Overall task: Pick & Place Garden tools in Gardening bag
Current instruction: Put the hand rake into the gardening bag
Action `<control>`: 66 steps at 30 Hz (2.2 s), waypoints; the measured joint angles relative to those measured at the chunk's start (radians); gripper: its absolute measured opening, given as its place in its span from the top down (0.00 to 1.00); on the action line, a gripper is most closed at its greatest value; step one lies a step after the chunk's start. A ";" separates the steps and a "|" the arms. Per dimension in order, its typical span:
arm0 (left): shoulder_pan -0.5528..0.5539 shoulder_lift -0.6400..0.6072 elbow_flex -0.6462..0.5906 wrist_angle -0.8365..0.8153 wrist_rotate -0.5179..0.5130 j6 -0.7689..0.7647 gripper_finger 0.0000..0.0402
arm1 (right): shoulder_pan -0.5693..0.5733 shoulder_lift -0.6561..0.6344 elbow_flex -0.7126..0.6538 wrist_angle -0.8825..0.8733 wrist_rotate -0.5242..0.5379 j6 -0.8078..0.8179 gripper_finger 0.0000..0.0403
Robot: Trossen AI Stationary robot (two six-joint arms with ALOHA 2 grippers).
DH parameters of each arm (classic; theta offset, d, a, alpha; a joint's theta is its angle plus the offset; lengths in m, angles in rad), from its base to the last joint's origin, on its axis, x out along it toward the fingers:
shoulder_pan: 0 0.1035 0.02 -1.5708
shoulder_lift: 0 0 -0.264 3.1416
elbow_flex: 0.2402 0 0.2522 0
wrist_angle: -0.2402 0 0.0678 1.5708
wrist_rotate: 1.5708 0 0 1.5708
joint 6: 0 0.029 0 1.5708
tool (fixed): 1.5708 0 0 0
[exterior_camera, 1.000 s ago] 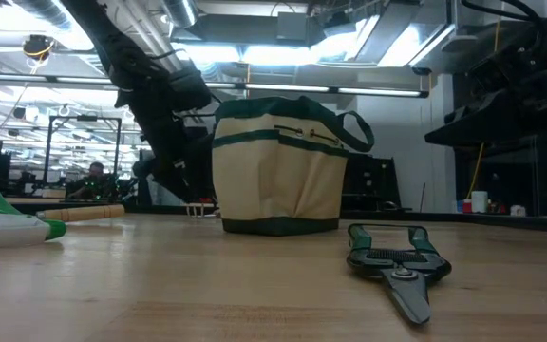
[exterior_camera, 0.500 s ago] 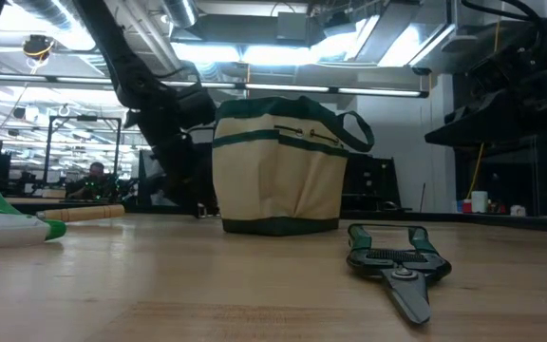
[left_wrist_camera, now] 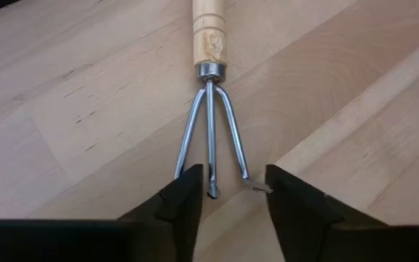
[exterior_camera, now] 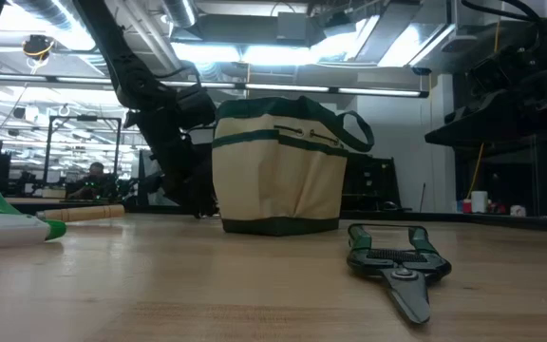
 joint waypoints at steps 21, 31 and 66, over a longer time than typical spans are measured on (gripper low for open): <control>-0.028 -0.017 0.000 0.005 0.003 0.018 0.82 | 0.000 0.000 0.000 0.000 0.000 0.000 0.64; -0.059 -0.166 0.000 0.005 -0.019 0.029 0.81 | 0.000 0.000 0.000 0.000 0.000 0.000 0.64; -0.353 -0.451 0.001 0.197 -0.020 0.095 0.81 | 0.000 0.000 0.000 0.000 0.000 0.000 0.64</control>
